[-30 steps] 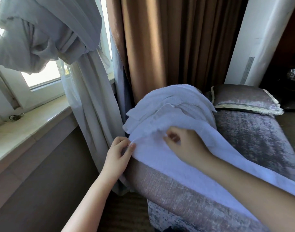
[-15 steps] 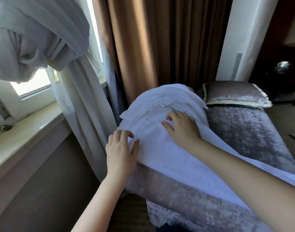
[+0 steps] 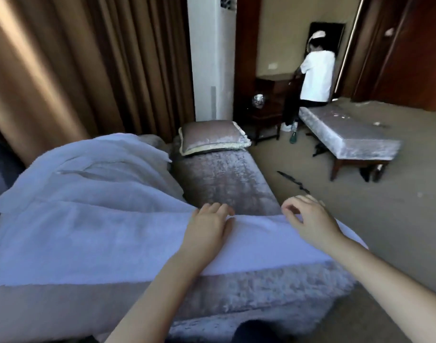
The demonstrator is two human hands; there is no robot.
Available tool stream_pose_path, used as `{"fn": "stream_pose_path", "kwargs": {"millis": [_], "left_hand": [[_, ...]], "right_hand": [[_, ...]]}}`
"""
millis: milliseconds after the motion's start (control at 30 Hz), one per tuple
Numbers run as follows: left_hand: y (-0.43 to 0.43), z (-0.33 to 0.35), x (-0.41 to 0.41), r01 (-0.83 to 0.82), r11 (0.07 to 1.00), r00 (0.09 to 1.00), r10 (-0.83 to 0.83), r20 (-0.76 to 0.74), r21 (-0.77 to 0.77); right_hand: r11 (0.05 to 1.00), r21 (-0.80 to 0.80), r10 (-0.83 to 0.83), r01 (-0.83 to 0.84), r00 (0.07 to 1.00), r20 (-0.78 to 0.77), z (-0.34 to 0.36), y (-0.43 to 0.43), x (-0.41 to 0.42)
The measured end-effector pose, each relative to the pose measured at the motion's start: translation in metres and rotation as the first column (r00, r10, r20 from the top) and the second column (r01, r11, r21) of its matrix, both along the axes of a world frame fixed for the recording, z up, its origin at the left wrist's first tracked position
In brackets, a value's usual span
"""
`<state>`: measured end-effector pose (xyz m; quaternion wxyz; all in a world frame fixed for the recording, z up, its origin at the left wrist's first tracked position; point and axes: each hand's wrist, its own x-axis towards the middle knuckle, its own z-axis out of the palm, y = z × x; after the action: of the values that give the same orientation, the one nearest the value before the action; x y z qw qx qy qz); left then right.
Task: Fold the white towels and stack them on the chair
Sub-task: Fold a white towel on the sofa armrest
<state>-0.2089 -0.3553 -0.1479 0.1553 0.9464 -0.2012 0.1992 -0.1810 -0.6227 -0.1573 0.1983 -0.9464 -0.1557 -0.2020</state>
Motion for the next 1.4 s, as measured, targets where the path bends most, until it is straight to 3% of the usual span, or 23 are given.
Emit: {"fn": "stream_pose_path", "kwargs": {"millis": [100, 167, 267, 433, 567, 667, 767, 967, 1067, 1233, 1333, 1400], "left_hand": [[-0.044, -0.007, 0.023, -0.015, 0.986, 0.988, 0.04, -0.148, 0.168], [-0.063, -0.011, 0.035, -0.013, 0.98, 0.974, 0.057, -0.221, 0.198], [-0.074, -0.018, 0.046, -0.052, 0.99, 0.954, 0.089, -0.285, 0.134], [-0.07, -0.009, 0.056, -0.073, 0.987, 0.934, 0.118, -0.336, 0.145], [-0.065, 0.0, 0.059, -0.074, 0.997, 0.938, 0.066, -0.339, -0.011], [-0.066, 0.005, 0.056, -0.071, 0.99, 0.951, 0.03, -0.307, -0.122], [-0.07, 0.006, 0.052, -0.085, 0.984, 0.963, 0.041, -0.267, -0.156], [-0.077, 0.004, 0.057, -0.151, 0.978, 0.979, 0.127, -0.158, -0.147], [-0.078, 0.0, 0.062, -0.225, 0.971, 0.968, 0.214, -0.13, -0.077], [-0.074, -0.01, 0.061, -0.232, 0.968, 0.969, 0.239, -0.069, 0.095], [-0.071, 0.0, 0.043, -0.091, 0.996, 0.988, 0.088, 0.127, 0.023], [-0.068, 0.004, 0.016, 0.107, 0.993, 0.983, -0.099, 0.152, -0.044]], "right_hand": [[0.998, -0.052, -0.038, 0.033, 0.994, -0.102, -0.014, -0.04, -0.003], [0.994, -0.044, -0.106, 0.1, 0.981, -0.163, -0.021, -0.06, -0.001], [0.982, -0.023, -0.186, 0.189, 0.927, -0.325, -0.025, -0.084, 0.008], [0.988, -0.019, -0.144, 0.151, 0.889, -0.434, -0.022, -0.102, 0.017], [0.988, 0.067, -0.091, 0.141, 0.868, -0.488, -0.017, -0.102, 0.025], [0.957, 0.034, -0.226, 0.288, 0.814, -0.536, -0.017, -0.102, 0.034], [0.947, 0.088, -0.238, 0.308, 0.86, -0.451, -0.019, -0.104, 0.035], [0.876, 0.422, -0.163, 0.233, 0.967, -0.196, -0.007, -0.106, 0.035], [0.91, 0.34, -0.17, 0.236, 0.962, -0.212, -0.007, -0.104, 0.044], [0.962, 0.053, -0.246, 0.267, 0.935, -0.254, -0.022, -0.097, 0.047], [0.975, 0.059, -0.213, 0.213, 0.977, -0.005, -0.018, -0.097, 0.028], [0.991, 0.122, 0.022, -0.046, 0.982, 0.188, -0.018, -0.095, 0.006]]}}
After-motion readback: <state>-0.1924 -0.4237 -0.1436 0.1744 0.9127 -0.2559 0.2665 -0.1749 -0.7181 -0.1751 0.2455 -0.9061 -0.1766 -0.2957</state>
